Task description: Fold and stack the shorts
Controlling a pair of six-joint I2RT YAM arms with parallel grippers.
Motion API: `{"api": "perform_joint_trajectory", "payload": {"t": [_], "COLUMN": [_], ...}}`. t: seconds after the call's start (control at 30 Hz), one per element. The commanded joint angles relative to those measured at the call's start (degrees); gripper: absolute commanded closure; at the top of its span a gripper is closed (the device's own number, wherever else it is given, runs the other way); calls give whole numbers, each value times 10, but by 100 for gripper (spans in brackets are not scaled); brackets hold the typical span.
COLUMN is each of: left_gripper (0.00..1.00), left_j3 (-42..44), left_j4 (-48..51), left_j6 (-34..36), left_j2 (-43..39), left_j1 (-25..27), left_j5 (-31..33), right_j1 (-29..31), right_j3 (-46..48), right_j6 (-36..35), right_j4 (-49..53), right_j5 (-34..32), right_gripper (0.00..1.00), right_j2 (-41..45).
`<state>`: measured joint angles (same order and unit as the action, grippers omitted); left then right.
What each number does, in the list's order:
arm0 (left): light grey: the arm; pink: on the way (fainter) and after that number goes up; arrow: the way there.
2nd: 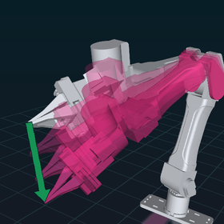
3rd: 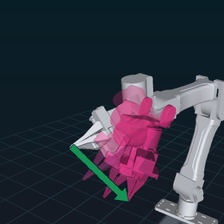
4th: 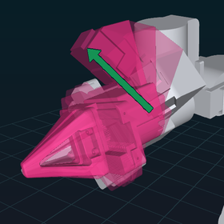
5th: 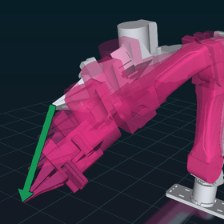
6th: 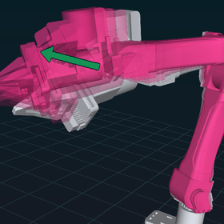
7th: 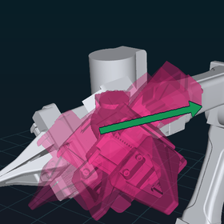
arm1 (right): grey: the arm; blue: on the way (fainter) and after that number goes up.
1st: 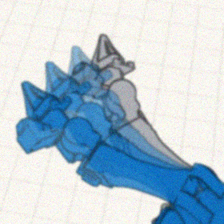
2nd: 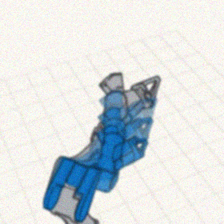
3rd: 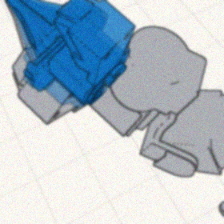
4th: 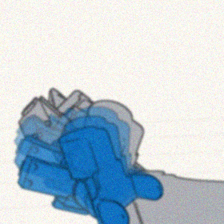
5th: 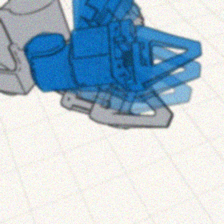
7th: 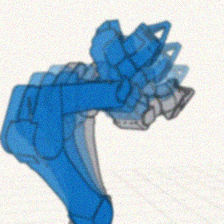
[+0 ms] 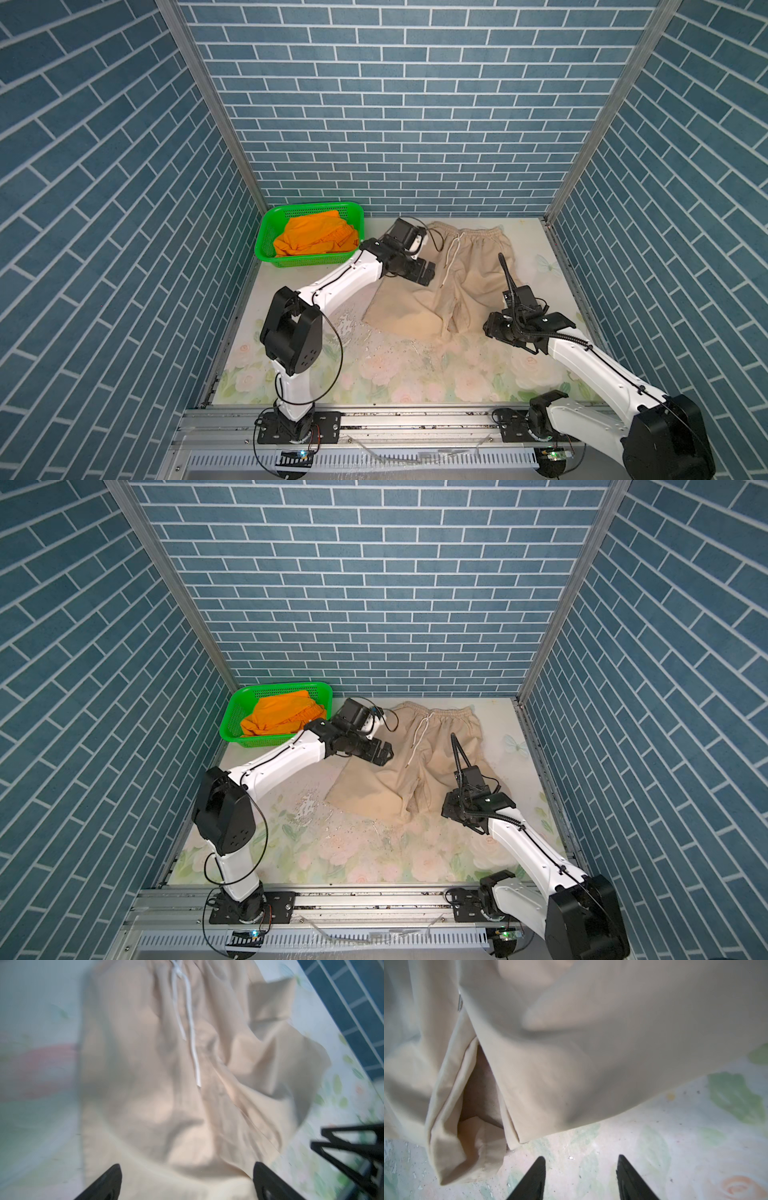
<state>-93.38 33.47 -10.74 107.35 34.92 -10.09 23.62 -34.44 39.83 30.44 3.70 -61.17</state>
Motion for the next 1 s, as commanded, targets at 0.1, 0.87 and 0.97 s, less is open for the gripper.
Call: {"api": "perform_joint_trajectory", "payload": {"t": [0.1,0.87,0.97], "left_gripper": [0,38,38], "left_j3": [14,385,393], "left_j4": [9,-116,-112], "left_j6": [-3,-65,-67], "left_j2": [56,-91,-103], "left_j1": [-32,-12,-12], "left_j5": [53,-30,-24], "right_j1": [42,53,60], "right_j3": [43,-122,-154], "right_j6": [97,-55,-87], "right_j4": [-114,-31,24], "right_j5": [10,-46,-18], "right_gripper": [39,100,100], "right_j2": [-9,-189,-178]}}
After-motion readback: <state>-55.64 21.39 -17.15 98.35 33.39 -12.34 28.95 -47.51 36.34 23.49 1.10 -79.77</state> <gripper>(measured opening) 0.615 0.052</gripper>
